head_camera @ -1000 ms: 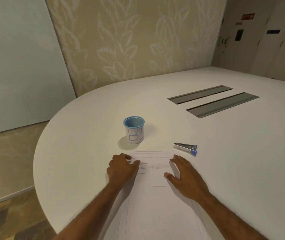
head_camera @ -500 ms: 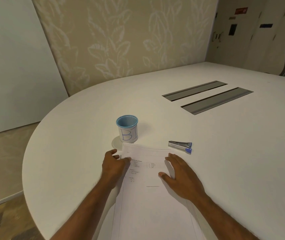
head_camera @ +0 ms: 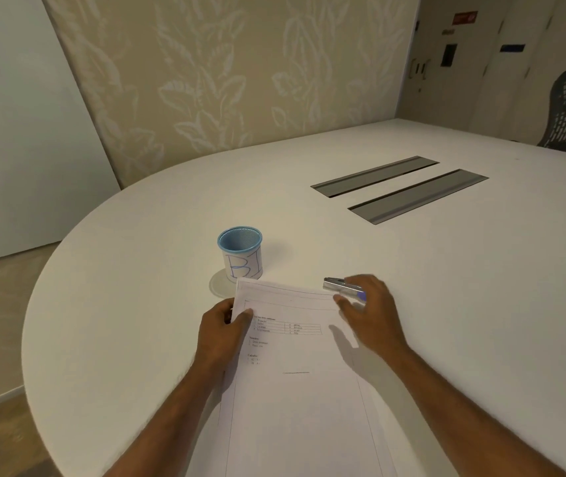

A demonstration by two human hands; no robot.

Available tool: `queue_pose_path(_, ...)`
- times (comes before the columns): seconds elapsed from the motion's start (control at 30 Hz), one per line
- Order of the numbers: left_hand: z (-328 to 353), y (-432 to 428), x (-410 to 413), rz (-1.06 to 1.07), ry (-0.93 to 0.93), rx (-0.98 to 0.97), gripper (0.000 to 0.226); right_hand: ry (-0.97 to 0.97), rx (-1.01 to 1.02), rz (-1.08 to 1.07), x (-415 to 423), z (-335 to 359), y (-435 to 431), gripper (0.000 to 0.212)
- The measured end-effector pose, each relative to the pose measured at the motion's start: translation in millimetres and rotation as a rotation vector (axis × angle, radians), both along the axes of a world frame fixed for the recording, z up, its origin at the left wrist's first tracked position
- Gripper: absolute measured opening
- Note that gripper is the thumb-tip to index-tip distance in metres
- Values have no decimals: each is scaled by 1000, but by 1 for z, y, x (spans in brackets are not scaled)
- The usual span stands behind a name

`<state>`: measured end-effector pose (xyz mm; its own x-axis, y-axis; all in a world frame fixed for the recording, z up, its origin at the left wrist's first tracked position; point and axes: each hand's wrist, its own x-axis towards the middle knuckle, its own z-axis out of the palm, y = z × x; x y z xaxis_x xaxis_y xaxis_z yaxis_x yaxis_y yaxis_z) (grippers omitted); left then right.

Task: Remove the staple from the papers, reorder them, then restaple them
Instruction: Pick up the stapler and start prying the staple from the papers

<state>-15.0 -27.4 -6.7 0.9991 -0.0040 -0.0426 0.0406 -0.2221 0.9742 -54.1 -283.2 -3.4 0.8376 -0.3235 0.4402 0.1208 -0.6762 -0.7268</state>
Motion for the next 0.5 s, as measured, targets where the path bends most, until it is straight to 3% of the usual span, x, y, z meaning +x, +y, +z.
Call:
queue_pose_path(0.2,-1,-4,-5,102,10,-68,21,345,-322,74,40,7,-29,51)
queue_pose_path(0.5,-7,-7,-4,156,17,-108,18,309,-500,71,57,0,-35,18)
